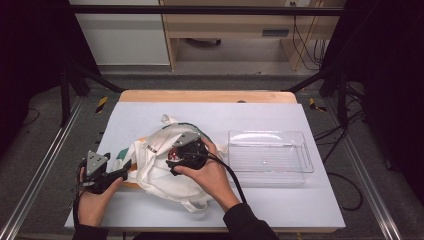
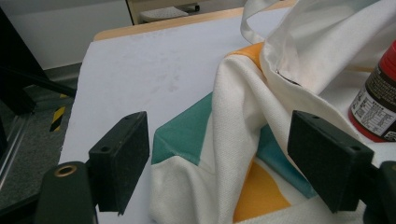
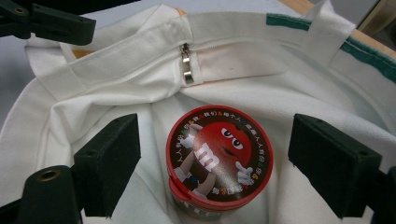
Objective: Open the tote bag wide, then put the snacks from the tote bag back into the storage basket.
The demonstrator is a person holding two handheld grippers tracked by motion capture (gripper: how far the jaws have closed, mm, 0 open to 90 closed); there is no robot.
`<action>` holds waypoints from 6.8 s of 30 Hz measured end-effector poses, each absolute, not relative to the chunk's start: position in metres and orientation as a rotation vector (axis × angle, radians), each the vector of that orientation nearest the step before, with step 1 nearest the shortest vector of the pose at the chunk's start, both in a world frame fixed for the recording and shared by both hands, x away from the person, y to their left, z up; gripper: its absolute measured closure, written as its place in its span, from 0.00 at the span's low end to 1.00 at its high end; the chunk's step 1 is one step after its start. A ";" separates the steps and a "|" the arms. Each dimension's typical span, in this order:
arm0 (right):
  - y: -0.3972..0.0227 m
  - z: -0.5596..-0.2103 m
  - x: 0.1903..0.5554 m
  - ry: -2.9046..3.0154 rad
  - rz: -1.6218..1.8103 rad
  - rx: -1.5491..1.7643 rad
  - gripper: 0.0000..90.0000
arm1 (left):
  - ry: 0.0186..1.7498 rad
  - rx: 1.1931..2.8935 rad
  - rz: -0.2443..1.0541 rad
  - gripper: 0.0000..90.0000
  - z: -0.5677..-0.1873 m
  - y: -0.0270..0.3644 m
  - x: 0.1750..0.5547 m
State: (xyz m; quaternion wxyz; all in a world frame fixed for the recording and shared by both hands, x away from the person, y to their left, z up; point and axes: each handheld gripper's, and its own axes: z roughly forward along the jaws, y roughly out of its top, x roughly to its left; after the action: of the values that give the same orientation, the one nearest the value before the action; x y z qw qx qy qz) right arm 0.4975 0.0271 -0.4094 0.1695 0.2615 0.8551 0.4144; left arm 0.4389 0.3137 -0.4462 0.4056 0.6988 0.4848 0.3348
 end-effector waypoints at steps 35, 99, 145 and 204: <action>0.030 -0.435 0.520 2.595 1.091 0.745 0.19 | 1.222 1.794 0.830 0.23 -0.448 0.311 0.440; 0.022 -0.398 0.511 2.493 1.086 0.800 0.29 | 1.242 1.790 0.843 0.23 -0.448 0.313 0.440; -0.052 -0.321 0.486 2.387 1.128 0.801 0.29 | 1.244 1.759 0.868 0.08 -0.450 0.312 0.442; -0.173 -0.334 0.505 2.364 1.109 0.924 0.29 | 1.236 1.777 0.920 0.08 -0.449 0.309 0.440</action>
State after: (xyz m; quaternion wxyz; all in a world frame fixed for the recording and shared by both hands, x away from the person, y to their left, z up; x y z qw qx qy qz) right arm 0.5051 -0.1735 -0.3337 0.1846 0.3279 0.8388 0.3935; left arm 0.4398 0.3090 -0.4489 0.3846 0.6973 0.4852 0.3612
